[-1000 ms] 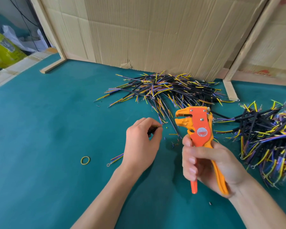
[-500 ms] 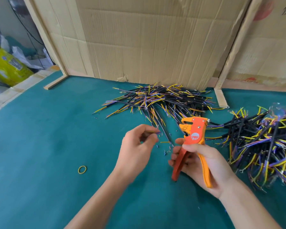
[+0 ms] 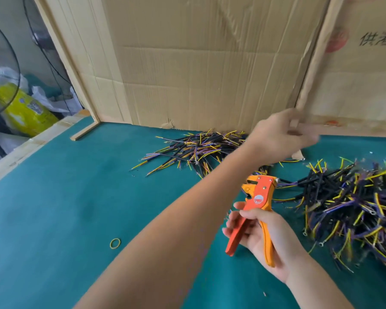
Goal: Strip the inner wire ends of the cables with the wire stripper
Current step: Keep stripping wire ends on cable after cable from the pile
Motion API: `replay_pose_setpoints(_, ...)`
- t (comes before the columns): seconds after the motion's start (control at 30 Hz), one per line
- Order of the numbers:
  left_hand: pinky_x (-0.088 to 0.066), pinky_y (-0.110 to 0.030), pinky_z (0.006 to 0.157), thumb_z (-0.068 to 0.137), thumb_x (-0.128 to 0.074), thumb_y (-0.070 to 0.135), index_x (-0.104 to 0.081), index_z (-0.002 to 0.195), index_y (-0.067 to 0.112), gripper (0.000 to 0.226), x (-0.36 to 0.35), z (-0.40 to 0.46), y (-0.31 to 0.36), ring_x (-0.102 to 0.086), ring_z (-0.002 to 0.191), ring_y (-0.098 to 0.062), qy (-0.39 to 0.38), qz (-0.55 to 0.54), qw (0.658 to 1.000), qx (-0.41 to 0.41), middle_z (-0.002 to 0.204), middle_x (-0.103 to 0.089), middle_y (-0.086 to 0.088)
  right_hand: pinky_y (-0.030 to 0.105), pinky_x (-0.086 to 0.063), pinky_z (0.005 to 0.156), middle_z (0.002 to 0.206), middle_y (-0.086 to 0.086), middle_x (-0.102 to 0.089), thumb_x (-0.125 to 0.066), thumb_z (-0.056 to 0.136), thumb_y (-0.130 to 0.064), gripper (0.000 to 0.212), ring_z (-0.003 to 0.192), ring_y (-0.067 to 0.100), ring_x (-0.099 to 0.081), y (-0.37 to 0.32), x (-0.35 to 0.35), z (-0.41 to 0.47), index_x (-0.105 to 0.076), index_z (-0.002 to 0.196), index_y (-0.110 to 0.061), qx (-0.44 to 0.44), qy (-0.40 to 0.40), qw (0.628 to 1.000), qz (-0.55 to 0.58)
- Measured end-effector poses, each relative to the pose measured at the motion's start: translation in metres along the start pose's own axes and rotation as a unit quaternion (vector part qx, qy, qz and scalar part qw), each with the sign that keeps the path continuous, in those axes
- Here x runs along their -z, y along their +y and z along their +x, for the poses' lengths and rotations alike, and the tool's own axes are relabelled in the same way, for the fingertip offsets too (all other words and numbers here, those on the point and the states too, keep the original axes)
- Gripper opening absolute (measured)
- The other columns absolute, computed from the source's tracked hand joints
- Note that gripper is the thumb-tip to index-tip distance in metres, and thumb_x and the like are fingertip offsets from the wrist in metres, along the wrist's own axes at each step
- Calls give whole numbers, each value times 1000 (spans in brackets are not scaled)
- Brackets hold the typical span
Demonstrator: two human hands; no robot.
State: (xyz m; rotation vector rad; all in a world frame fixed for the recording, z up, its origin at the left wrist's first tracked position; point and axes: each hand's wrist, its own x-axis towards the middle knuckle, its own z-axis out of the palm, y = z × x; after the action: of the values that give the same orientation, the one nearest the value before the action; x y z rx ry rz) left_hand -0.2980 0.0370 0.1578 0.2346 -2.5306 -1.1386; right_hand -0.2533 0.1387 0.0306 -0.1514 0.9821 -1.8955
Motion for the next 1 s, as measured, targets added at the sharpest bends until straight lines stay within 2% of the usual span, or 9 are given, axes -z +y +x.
replay_pose_setpoints(0.03, -49, -34, 96, 94, -66, 34, -61, 130, 21, 39, 9, -2, -21, -62, 117, -27, 41, 108, 993, 20, 119, -72, -6, 48, -60, 71, 82, 23, -63, -69, 68, -3, 39, 72, 36, -66, 0, -1, 0, -64, 106, 5, -2, 3, 1000, -3)
replay_pose_setpoints(0.1, -44, -40, 91, 94, -53, 32, -61, 116, 20, 27, 32, -11, -68, -57, 116, -33, 160, 332, 924, 101, 115, -70, -9, 48, -60, 71, 83, 23, -63, -68, 70, -1, 39, 72, 38, -66, -1, -4, 1, -64, 108, 5, -3, 9, 1000, -2)
replay_pose_setpoints(0.2, -41, -42, 91, 94, -50, 34, -57, 110, 14, 28, 62, -30, -126, -56, 116, -36, 179, 377, 870, 263, 116, -67, -13, 48, -60, 71, 83, 24, -64, -64, 80, 2, 30, 72, 37, -66, -1, -3, 1, -64, 110, 6, -2, 17, 1000, -1)
replay_pose_setpoints(0.33, -45, -34, 71, 94, -56, 36, -66, 92, 5, 33, 69, -40, -164, -63, 95, -39, 113, 208, 913, 331, 102, -68, -20, 48, -60, 71, 84, 25, -66, -64, 81, 0, 34, 73, 37, -68, -1, -1, 1, -63, 114, 8, -4, 19, 1000, -8)
replay_pose_setpoints(0.47, -44, -19, 51, 88, -63, 19, -75, 72, 10, 22, 65, -50, -161, -60, 60, -19, 189, -10, 940, 283, 74, -75, -9, 49, -61, 73, 86, 25, -66, -70, 68, -7, 49, 76, 37, -68, -2, 1, 1, -63, 114, 7, -6, 9, 1000, -7)
replay_pose_setpoints(0.57, -38, -17, 44, 89, -66, 18, -74, 69, 15, 21, 54, -75, -148, -57, 50, -13, 200, -101, 939, 261, 64, -71, -2, 49, -61, 74, 88, 25, -65, -69, 70, -7, 46, 75, 36, -67, -2, 2, 2, -63, 114, 6, -11, -4, 1000, -1)
replay_pose_setpoints(0.8, -46, -17, 53, 93, -70, 20, -73, 75, 25, 20, 2, -184, -126, -59, 46, -8, 219, -89, 954, 186, 66, -72, 6, 42, -58, 71, 126, 32, -64, -79, 71, -3, 41, 75, 33, -63, -7, 5, 0, -71, 111, 2, 15, -70, 997, -23)
replay_pose_setpoints(0.9, -48, -17, 52, 92, -72, 17, -74, 78, 32, 21, -12, -213, -119, -56, 44, -4, 178, -78, 968, 161, 64, -71, 7, 40, -57, 74, 134, 26, -62, -93, 58, -15, 64, 77, 30, -62, -11, 6, -1, -71, 117, 1, 32, -112, 993, -14)
replay_pose_setpoints(1.0, -47, -15, 52, 89, -76, 17, -75, 83, 41, 24, -15, -223, -118, -53, 43, 1, 163, -65, 974, 140, 64, -72, 11, 38, -57, 75, 141, 22, -59, -88, 65, -15, 73, 78, 28, -62, -20, 14, -1, -61, 130, 4, 50, -126, 991, 13)
